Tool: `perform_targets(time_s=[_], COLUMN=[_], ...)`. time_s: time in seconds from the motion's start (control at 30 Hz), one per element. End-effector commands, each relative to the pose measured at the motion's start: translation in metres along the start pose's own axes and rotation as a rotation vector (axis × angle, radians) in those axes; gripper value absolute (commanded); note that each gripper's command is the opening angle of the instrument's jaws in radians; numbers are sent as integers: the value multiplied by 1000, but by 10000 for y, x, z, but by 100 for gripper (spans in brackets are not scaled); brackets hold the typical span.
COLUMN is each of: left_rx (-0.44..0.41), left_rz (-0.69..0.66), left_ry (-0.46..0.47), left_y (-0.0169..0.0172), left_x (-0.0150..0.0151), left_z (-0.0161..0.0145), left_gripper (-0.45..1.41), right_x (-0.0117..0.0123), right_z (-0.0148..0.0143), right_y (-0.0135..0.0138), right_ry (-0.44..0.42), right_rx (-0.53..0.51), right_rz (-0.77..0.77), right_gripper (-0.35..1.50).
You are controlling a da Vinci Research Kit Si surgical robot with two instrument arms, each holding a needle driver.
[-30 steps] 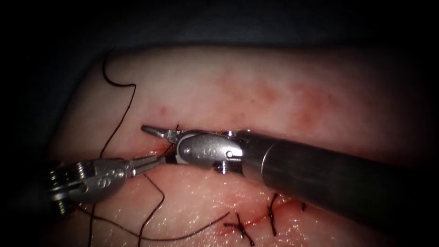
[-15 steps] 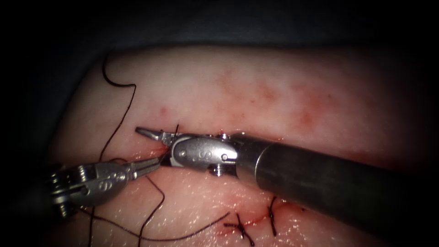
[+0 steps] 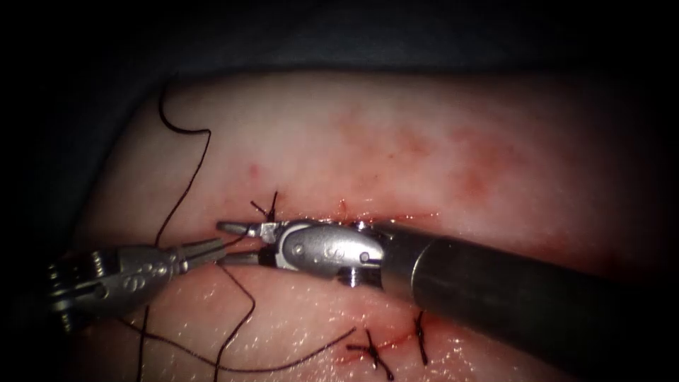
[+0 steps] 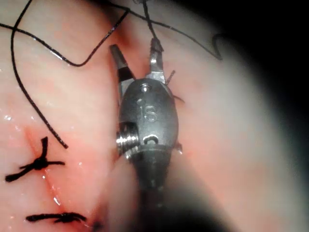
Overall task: Wound Closure
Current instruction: With the right tool, cut the suture.
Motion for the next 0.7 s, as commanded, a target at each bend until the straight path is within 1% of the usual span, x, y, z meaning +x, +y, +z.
perform_targets(time_s=[0.03,0.07,0.2,0.23,0.27,0.37,0.53,0.7], left_rx=[16,23,58,71,71,70,54,48], left_rz=[-3,-7,-23,-29,-29,-37,-85,-149], left_ry=[6,10,11,13,13,5,4,2], left_y=[-8,-11,-28,-37,-37,-49,-68,-80], left_x=[2,-1,-17,-30,-30,-52,-90,-134], left_z=[3,0,-15,-20,-20,-22,-7,14], left_gripper=[-45,-45,-45,-45,-45,-45,-45,-45], right_x=[0,0,-1,-2,-2,-3,-6,-9], right_z=[-4,-11,-43,-59,-59,-77,-96,-101], right_y=[6,8,18,24,24,30,33,34], right_ry=[6,8,-6,-8,-8,-3,-12,-12], right_rx=[5,11,8,9,9,-4,-12,-18], right_rz=[1,2,-5,-12,-12,-17,-21,-21], right_gripper=[103,108,115,115,115,115,113,113])
